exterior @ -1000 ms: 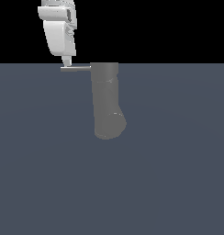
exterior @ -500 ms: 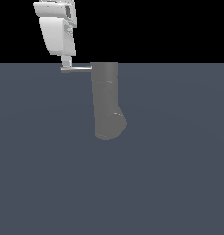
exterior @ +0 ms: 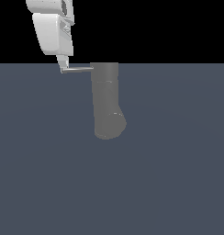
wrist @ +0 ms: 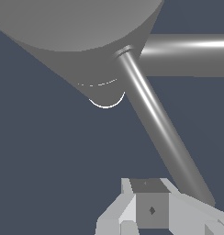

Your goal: Turn on the faucet by rotating a designated handle.

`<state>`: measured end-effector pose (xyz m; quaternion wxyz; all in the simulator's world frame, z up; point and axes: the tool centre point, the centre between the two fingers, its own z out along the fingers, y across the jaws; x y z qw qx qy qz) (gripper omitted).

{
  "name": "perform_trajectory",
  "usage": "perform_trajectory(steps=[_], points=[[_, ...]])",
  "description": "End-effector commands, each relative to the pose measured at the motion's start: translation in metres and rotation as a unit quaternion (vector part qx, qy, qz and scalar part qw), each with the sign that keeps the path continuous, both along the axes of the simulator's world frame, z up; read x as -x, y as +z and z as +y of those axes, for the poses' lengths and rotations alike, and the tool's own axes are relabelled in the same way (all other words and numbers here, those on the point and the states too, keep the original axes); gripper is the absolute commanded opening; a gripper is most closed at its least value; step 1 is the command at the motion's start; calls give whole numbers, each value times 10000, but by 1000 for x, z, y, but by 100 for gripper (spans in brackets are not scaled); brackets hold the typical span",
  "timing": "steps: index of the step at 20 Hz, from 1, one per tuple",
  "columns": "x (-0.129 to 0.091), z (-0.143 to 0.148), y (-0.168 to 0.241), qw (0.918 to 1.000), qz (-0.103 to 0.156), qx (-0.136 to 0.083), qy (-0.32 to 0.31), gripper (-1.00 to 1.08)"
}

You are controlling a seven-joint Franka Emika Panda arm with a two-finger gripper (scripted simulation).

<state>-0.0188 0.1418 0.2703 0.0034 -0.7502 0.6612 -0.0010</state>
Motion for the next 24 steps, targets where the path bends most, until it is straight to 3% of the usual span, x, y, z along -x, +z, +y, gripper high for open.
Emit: perform_trajectory(steps=[1,5,24], points=[[9,-6,0,10000,32,18,-36,-100],[9,-4,0,10000,-4,27,-15,-100],[50,-59,0,10000,16,22,-28,-100]])
